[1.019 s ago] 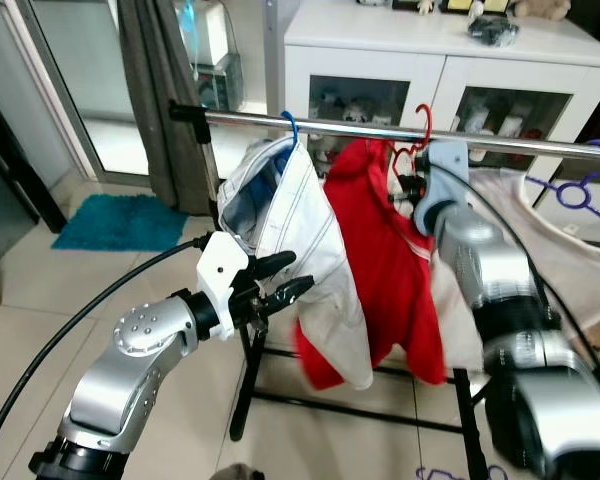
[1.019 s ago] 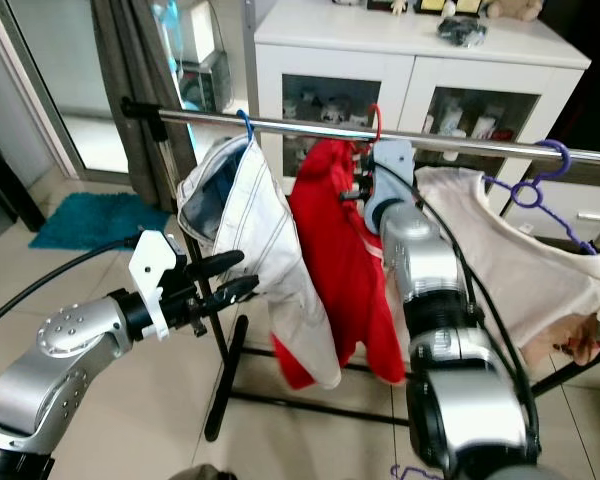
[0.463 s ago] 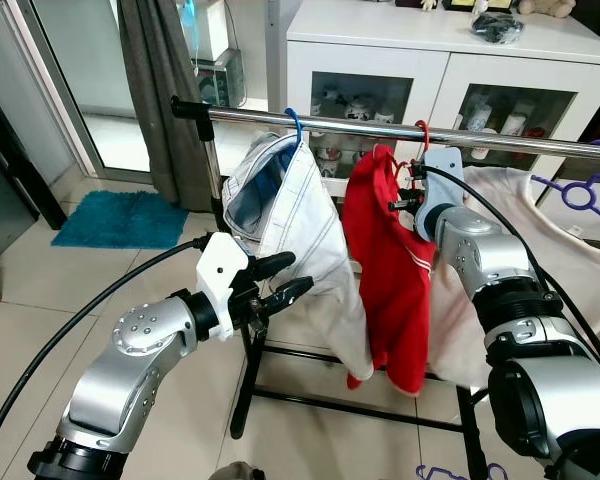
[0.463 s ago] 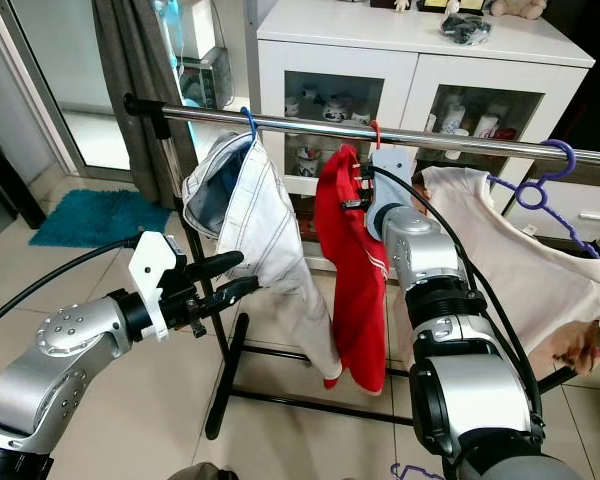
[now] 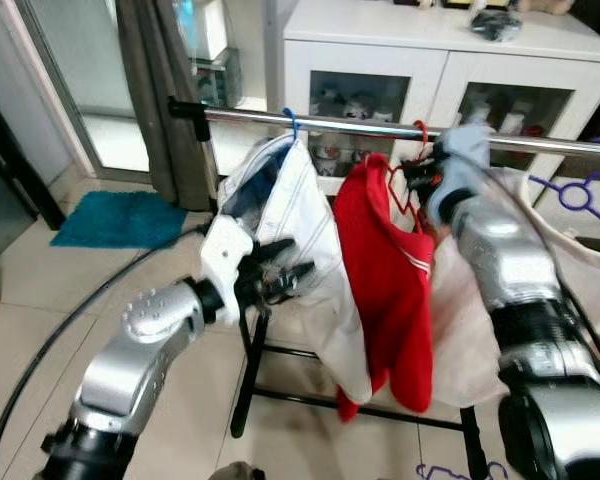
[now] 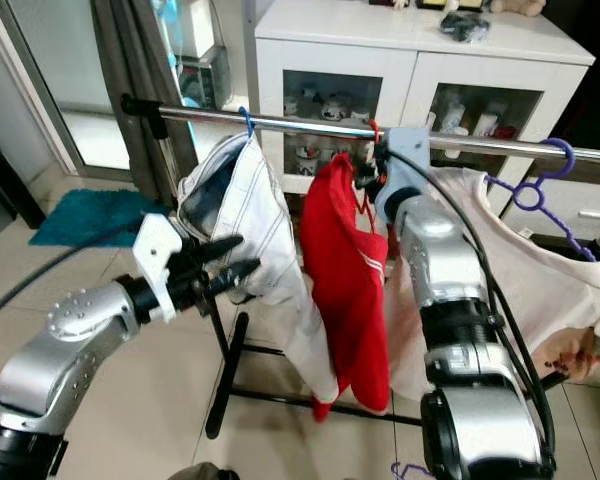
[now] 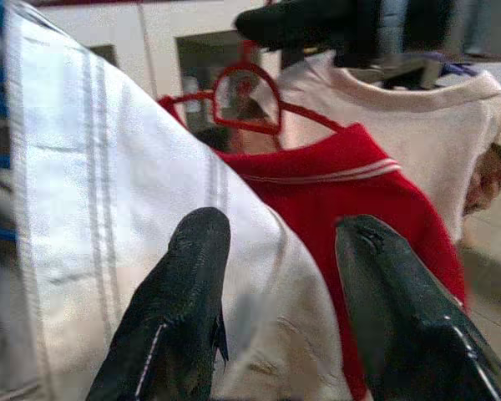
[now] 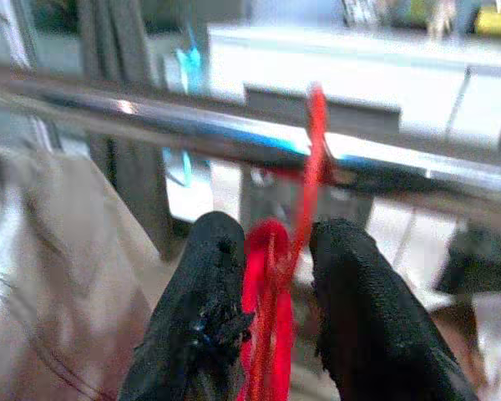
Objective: Hang hanger
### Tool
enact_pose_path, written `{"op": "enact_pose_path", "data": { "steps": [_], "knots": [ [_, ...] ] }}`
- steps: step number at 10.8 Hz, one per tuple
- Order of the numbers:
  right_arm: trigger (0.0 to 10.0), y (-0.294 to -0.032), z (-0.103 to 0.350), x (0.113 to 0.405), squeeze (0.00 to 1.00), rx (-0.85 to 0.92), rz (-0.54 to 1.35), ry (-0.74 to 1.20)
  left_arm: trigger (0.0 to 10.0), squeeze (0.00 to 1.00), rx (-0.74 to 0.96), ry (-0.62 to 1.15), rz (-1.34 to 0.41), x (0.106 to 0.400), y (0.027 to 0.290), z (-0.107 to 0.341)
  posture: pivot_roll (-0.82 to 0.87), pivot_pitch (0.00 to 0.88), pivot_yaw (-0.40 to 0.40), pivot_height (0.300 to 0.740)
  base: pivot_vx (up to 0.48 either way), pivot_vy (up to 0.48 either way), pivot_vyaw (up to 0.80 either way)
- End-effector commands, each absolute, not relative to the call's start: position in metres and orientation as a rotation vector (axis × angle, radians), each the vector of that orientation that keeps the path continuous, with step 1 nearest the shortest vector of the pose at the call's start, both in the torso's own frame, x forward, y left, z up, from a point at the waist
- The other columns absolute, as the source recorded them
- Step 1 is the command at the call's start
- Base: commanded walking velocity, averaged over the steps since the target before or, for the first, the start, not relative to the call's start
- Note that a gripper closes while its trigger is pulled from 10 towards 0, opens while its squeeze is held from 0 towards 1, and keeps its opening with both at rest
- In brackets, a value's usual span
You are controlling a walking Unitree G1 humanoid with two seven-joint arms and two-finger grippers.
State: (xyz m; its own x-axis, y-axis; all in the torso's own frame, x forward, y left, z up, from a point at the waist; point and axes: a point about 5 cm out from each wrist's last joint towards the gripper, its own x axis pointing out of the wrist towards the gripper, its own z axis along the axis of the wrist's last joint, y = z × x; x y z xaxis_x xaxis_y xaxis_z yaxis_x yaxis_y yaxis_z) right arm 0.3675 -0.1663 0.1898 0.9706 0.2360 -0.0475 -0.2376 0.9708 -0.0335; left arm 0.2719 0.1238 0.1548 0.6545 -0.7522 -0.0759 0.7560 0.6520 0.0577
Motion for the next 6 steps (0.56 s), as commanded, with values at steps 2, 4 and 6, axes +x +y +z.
{"op": "enact_pose_path", "data": {
  "steps": [2,4,6],
  "knots": [
    [10.0,-0.168,0.202,0.342,1.00,0.045,0.271,-0.046,10.0,0.00,0.096,0.021,-0.787,0.275,0.124,0.158,-0.09,0.000,0.022,0.740,0.000,0.000,0.00],
    [10.0,-0.161,0.198,0.307,0.00,0.253,0.305,-0.089,10.0,0.00,0.083,-0.005,-0.701,0.276,0.125,0.159,-0.08,0.009,0.020,0.740,0.000,0.000,0.00],
    [10.0,-0.159,0.189,0.293,0.00,0.326,0.226,-0.064,10.0,0.00,0.051,-0.007,-0.636,0.276,0.132,0.160,-0.09,0.022,0.026,0.740,0.000,0.000,0.00]
  ]
}}
